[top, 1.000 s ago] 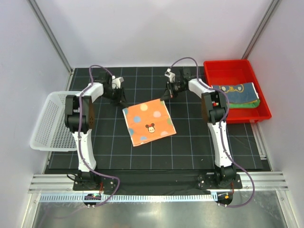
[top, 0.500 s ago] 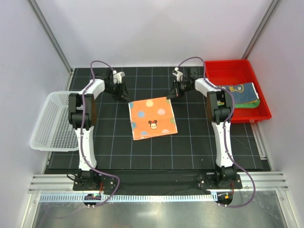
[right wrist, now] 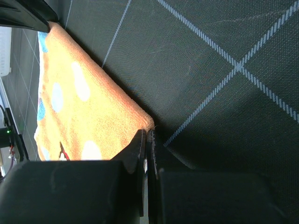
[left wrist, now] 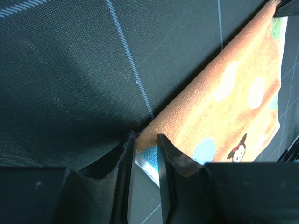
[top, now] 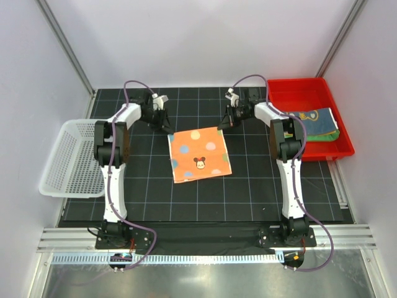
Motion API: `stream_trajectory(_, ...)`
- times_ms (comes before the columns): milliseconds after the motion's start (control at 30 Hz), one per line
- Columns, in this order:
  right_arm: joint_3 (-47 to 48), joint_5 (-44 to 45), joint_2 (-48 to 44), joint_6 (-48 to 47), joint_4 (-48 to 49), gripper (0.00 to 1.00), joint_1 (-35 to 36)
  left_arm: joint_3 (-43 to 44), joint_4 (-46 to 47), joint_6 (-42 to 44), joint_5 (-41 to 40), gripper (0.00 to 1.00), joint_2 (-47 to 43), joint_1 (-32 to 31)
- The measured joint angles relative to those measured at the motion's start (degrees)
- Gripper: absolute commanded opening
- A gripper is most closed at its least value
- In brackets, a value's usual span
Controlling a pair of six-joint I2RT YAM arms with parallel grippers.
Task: Fold and stack the towels
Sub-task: Fold the towel
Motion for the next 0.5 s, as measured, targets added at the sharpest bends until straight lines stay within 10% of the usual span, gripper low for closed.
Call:
stream_trajectory(167,0.0,-0.07,0.0,0.0,0.02,0.01,-0.02,0.0,-1.18,0.7,-0.35,0.0,0.2,-0.07)
stream_trajectory(500,-1.51,1.07,-1.16,0.0,0.57,0.01,-0.28,2.91,-2.05,0.28,-0.22,0.0,0.76,-0.09)
